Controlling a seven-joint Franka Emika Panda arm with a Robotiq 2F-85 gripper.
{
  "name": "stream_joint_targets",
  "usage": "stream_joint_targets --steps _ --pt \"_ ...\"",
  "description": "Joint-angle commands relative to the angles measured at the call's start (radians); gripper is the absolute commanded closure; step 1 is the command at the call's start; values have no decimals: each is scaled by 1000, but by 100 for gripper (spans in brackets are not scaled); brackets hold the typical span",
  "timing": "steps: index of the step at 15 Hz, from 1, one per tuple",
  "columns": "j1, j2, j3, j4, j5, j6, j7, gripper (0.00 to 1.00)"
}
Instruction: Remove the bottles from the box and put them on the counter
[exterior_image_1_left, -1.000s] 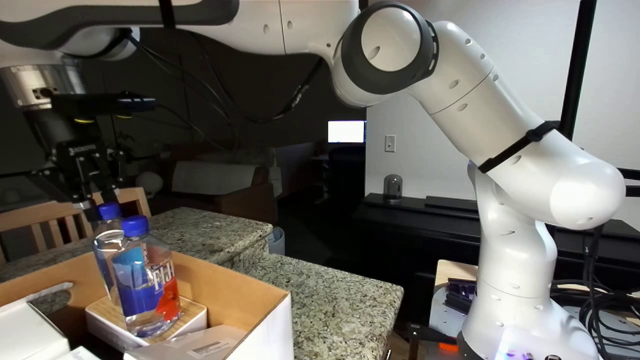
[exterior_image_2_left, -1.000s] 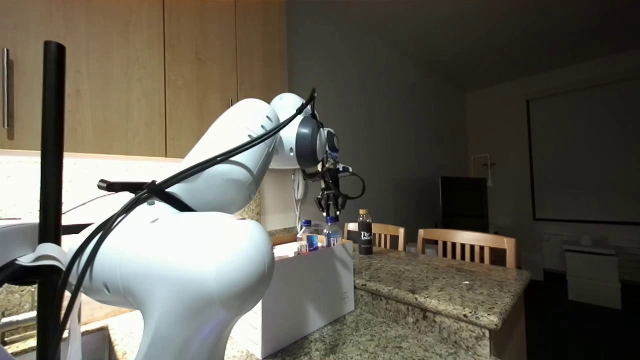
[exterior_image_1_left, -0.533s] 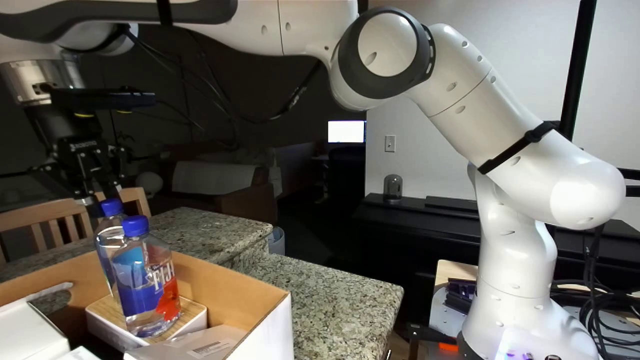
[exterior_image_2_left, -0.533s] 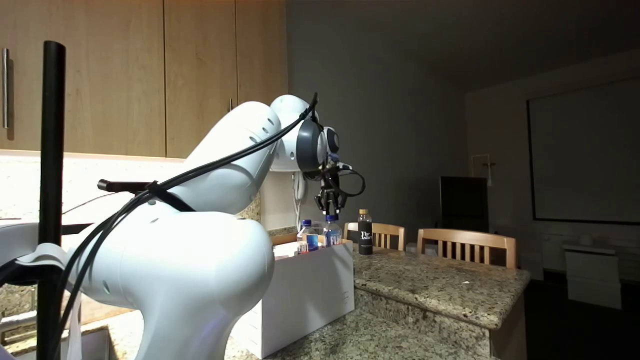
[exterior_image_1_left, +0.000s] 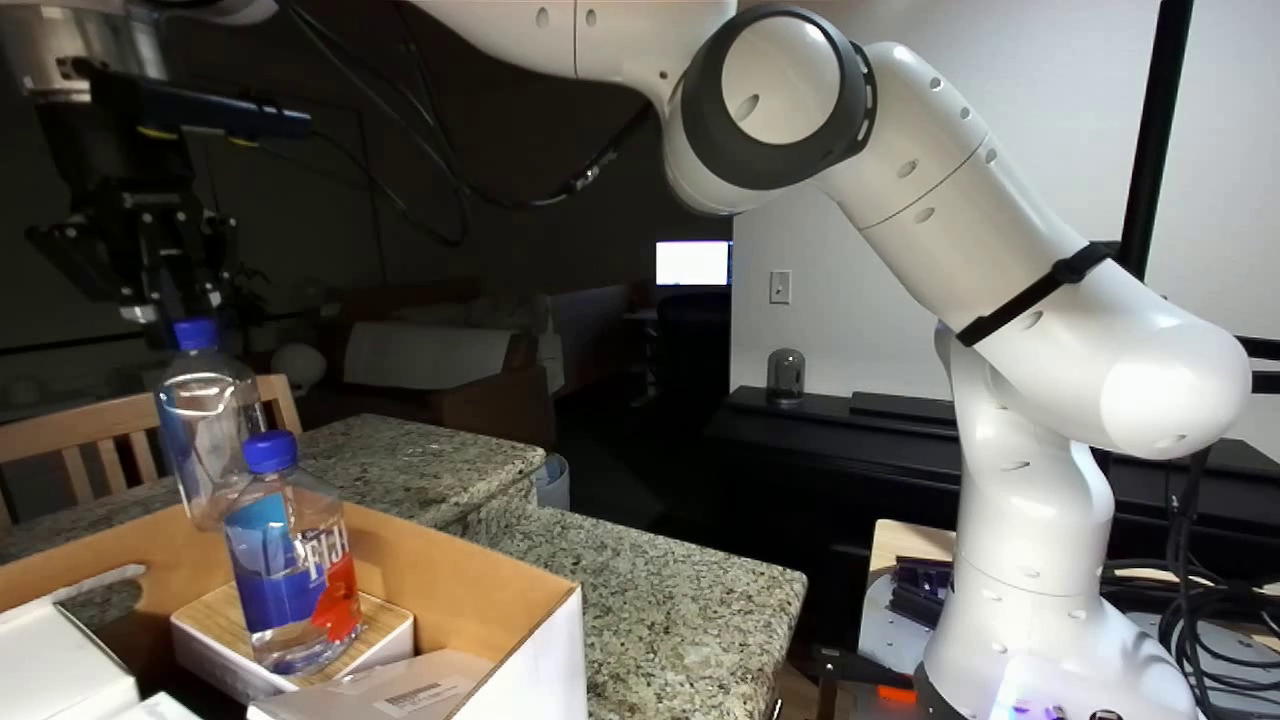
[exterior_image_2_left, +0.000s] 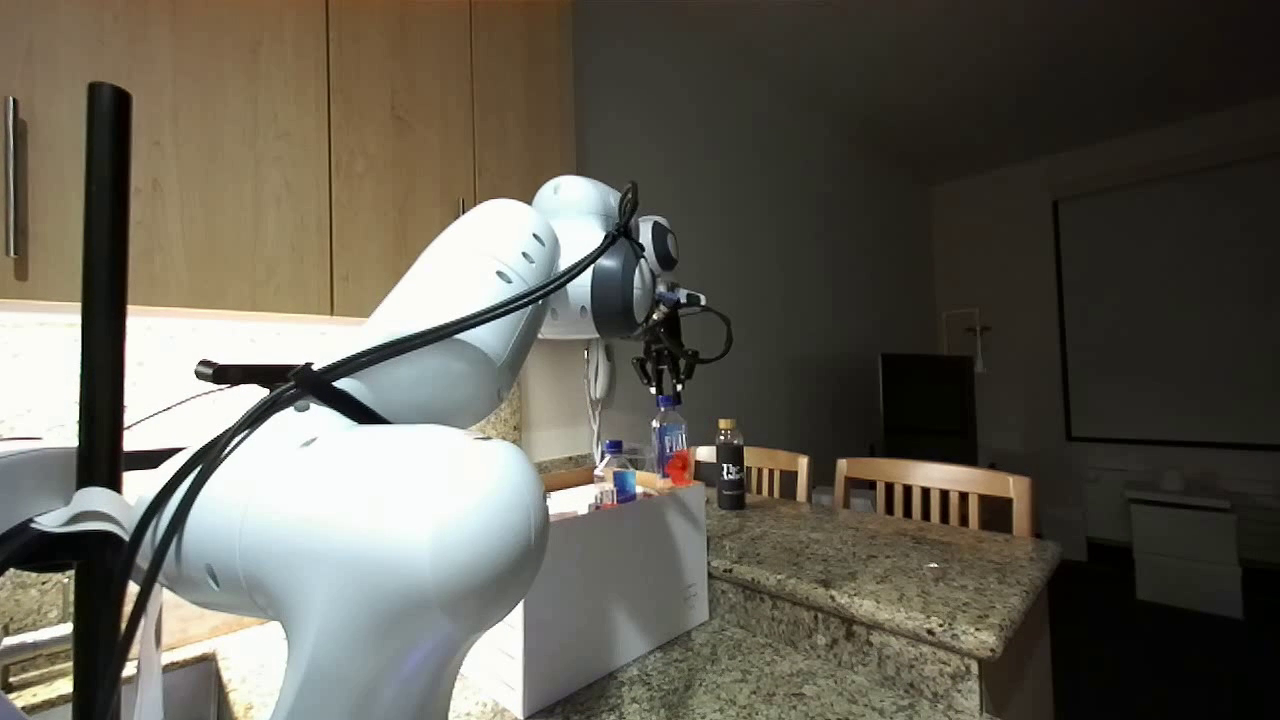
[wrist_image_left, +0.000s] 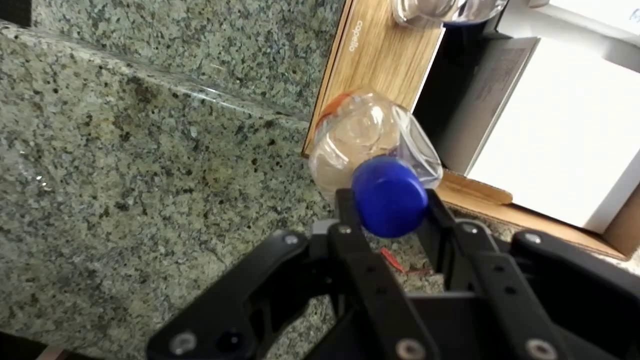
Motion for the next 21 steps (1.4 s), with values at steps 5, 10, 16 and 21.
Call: stream_joint_targets --steps 5,10,16,21 --pt "-19 -98 -72 82 -36 -42 38 85" --pt "-83 -127 -105 43 -2 -84 39 85" --pt "-155 -181 -98 -112 33 -12 57 85" --pt "-164 -261 -113 -321 11 145 116 85"
